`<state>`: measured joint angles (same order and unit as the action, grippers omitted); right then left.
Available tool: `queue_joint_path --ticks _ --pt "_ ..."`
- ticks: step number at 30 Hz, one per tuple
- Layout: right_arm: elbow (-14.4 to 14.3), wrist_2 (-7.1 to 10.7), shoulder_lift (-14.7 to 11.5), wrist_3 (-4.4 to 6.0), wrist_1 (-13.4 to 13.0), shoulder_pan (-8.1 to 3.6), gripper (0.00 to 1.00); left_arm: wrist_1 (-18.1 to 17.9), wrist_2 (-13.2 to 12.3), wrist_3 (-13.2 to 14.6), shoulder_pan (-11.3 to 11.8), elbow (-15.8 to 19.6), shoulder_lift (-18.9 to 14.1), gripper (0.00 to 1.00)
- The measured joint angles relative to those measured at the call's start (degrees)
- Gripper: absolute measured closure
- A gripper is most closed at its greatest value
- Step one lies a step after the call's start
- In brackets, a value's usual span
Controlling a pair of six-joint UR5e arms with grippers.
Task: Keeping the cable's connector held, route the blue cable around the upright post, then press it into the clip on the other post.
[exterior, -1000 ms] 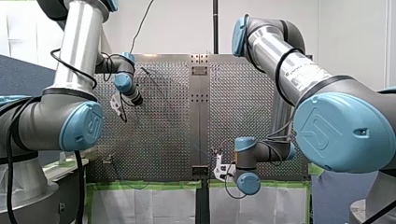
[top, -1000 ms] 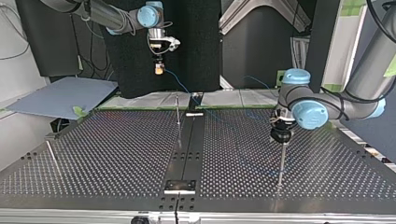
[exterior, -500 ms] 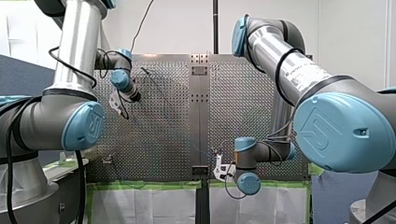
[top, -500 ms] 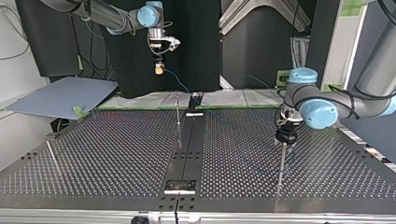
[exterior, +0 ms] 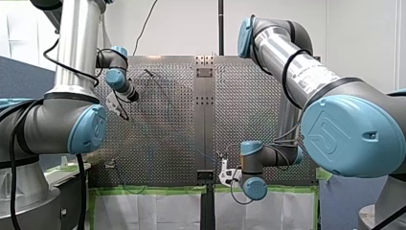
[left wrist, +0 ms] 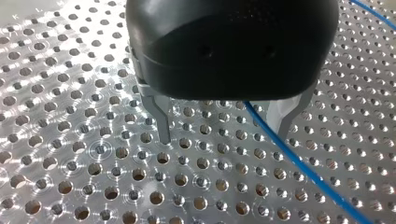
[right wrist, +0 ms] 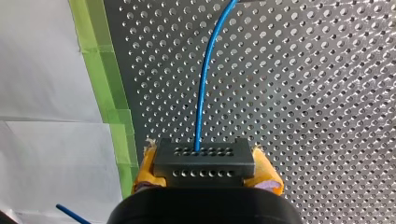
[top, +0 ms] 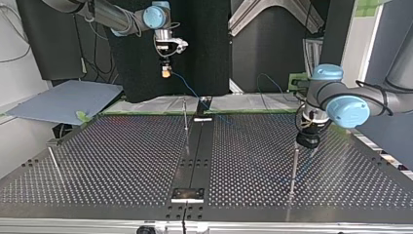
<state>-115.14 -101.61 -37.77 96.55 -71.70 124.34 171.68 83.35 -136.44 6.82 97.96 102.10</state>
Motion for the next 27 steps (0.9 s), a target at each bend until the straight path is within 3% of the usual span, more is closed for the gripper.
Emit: queue_joint_path --ticks 14,19,27 --pt "0.02 0.00 0.00 -0.02 -0.03 0.00 1.00 -2.06 -1.05 -0.22 0.39 3.68 -2.37 0.00" --pt "0.02 0.00 0.00 -0.02 -0.06 0.00 1.00 -2.57 -2.59 -0.27 0.19 4.81 -4.24 0.00" --pt "-0.03 0.00 0.00 -0.02 -0.19 0.01 1.00 -2.32 -2.70 -0.03 0.02 5.44 -6.94 0.00"
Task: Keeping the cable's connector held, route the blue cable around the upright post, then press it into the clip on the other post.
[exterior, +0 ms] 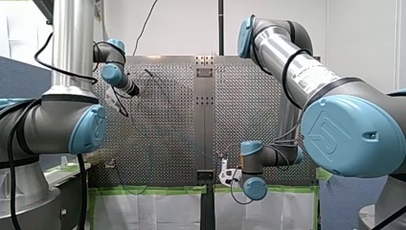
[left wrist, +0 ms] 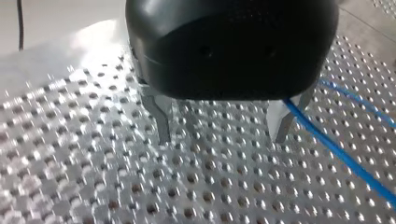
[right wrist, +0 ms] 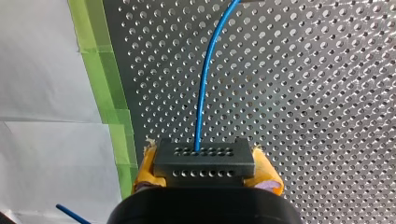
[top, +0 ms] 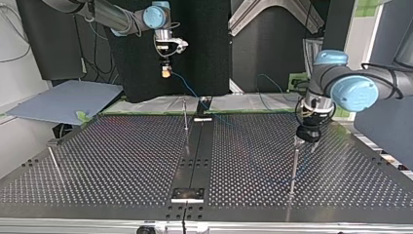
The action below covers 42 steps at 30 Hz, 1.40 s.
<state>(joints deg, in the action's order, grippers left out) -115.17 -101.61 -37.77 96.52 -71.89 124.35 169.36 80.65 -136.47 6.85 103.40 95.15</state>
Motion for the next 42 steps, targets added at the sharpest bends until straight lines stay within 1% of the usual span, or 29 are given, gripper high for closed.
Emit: queue_joint_path --ticks 10,17,24,29,34,38,42 --pt "0.01 0.00 0.00 -0.01 -0.13 0.01 1.00 3.13 0.56 2.56 -0.34 0.03 -0.79 0.00" --pt "0.02 0.00 0.00 0.00 -0.16 -0.02 1.00 4.33 1.62 3.18 -0.60 0.05 -3.74 0.00" --pt "0.04 0.04 -0.01 0.08 -0.33 -0.02 1.00 6.86 2.18 5.70 -1.79 0.06 -4.86 0.00" --pt "0.05 0.07 0.00 0.15 -0.50 -0.02 1.00 8.07 2.29 6.46 -2.61 0.09 -5.35 0.00" --pt "0.05 0.08 0.00 0.27 -0.69 -0.02 1.00 8.70 2.60 6.27 -3.07 1.26 -7.37 0.00" --pt "0.06 0.10 0.00 0.47 -0.86 -0.02 1.00 8.97 3.61 6.21 -3.23 2.95 -9.44 0.00" --pt "0.06 0.20 -0.01 1.03 -0.92 -0.02 1.00 10.44 5.37 7.57 -3.27 3.67 -11.78 0.00"
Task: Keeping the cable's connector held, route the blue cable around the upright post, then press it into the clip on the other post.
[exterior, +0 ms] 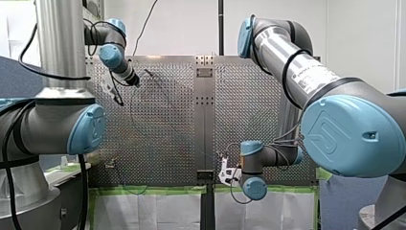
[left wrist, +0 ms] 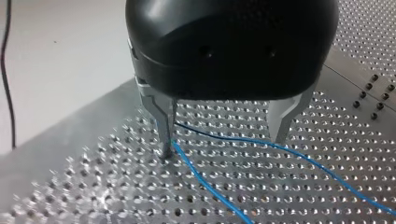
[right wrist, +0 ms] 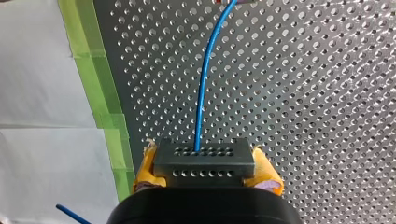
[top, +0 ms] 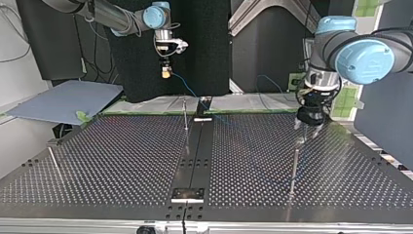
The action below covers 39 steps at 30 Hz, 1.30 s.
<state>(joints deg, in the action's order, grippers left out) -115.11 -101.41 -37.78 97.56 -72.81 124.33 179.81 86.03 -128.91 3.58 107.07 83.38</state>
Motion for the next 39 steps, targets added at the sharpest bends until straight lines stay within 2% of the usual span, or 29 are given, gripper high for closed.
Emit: queue_joint_path --ticks 12,16,21,27,30,39 --pt "0.01 0.16 0.01 0.90 0.18 -0.01 1.00 6.34 6.41 6.32 0.49 0.12 -6.54 0.00" --pt "0.01 0.21 0.01 1.24 0.25 0.00 1.00 8.58 7.73 8.58 0.42 -1.06 -8.71 0.00" --pt "0.09 0.23 0.01 1.25 0.32 -0.01 1.00 11.77 5.96 11.75 0.26 -3.99 -9.73 0.00" --pt "0.27 0.52 -0.02 1.01 0.45 0.00 1.00 15.36 2.53 15.35 -0.48 -7.55 -7.91 0.00" --pt "0.28 0.62 -0.01 0.72 0.61 -0.01 1.00 17.32 1.16 17.31 -0.97 -9.52 -8.19 0.00" --pt "0.30 1.22 0.00 0.54 0.66 -0.01 1.00 22.57 0.78 22.59 -2.59 -14.80 -7.76 0.00"
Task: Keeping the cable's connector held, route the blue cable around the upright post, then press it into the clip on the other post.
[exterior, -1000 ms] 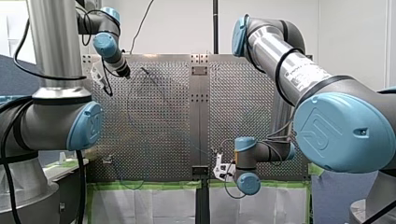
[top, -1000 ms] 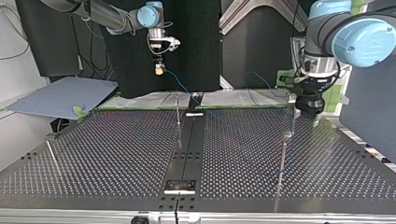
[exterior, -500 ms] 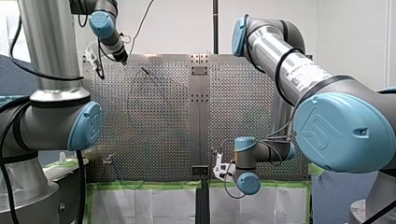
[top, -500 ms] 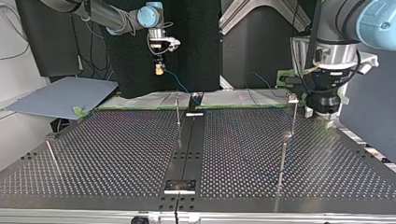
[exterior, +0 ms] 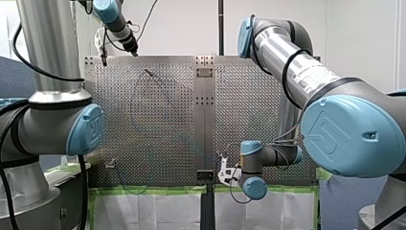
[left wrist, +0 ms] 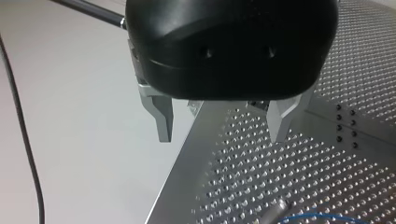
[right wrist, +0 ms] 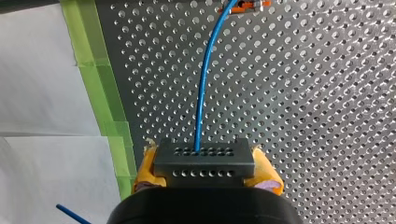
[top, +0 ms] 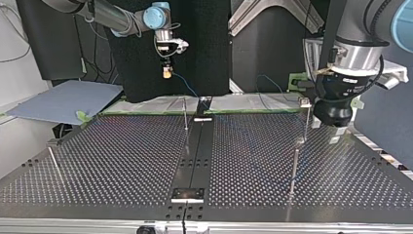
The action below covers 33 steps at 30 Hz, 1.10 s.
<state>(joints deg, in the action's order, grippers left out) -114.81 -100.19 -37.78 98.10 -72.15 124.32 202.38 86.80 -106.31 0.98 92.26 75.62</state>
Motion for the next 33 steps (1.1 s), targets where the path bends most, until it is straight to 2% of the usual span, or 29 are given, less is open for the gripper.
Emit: queue_joint_path --ticks 8,16,24,33 --pt "0.04 0.38 0.01 0.07 -0.08 0.00 1.00 1.74 0.33 4.81 -2.17 -1.80 2.74 0.00" --pt "0.07 0.43 0.01 -0.06 0.13 0.00 1.00 1.98 4.15 9.53 -4.33 -1.85 5.42 0.00" --pt "0.07 0.42 0.01 -0.06 0.16 0.00 1.00 1.48 5.42 14.00 -5.07 -1.86 7.08 0.00" --pt "0.07 0.42 0.01 -0.08 0.10 0.00 1.00 1.33 7.82 14.83 -5.21 -1.87 7.44 0.00"
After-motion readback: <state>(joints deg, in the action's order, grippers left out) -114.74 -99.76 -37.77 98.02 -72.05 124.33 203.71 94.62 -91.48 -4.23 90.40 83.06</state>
